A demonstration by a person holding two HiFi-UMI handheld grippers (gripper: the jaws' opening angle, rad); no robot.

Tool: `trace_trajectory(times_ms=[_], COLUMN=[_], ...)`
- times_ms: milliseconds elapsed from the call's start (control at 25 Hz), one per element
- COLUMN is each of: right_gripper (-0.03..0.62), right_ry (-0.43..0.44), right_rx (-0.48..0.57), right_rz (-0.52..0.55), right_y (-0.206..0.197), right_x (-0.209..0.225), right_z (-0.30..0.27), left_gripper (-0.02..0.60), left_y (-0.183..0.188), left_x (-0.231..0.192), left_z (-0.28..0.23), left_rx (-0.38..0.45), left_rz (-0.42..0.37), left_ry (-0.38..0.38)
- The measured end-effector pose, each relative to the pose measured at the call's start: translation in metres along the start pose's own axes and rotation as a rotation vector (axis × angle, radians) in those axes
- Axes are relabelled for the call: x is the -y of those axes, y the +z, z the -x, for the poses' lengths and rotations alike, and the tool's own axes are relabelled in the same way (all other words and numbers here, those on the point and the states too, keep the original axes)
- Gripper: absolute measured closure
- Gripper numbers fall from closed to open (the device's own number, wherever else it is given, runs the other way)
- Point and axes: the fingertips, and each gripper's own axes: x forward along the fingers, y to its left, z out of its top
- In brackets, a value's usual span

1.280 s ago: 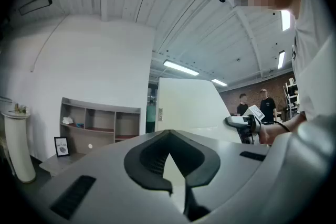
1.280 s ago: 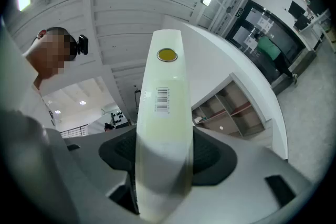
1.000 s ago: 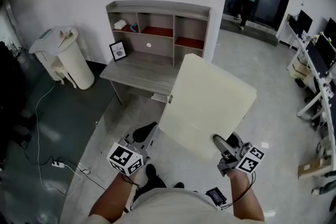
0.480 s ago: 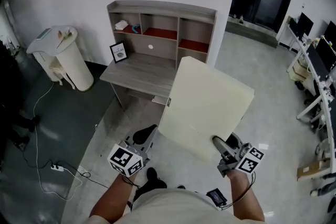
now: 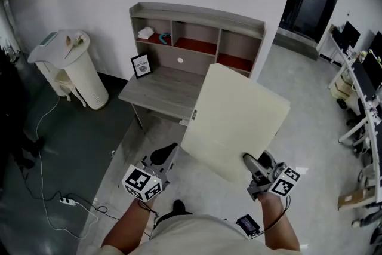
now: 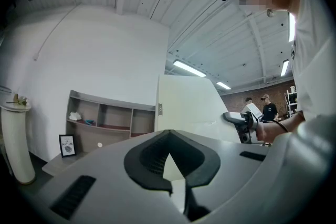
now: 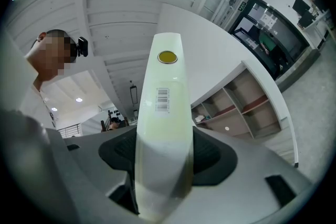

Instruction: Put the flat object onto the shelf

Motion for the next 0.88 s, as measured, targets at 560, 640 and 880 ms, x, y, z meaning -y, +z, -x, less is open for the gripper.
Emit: trace_trajectory(times_ms=[560,640,880], right_gripper=[0.303,0.303,0.303], right_ry=[-0.014,-0.01,0.007], right_rx=[-0.009,-0.01,-0.027], right_rz=[0.0,0.004,0.014], right_y=[-0.023,-0.023,-0.025], right_x=[-0.005,-0.003,0.014], right_z=[-0.105,-0.115,-0.142], left_gripper=[0.569,0.569,0.569], left_y=[0.008,0.008,0.003], left_x=[-0.108,-0.117,-0.136], left_z=[0.02,0.019,0.003], left_rx=[-0.001,-0.003,-0.024], left_rz=[0.009,0.008,-0.026], left_ry=[-0.002,0.003,0.009])
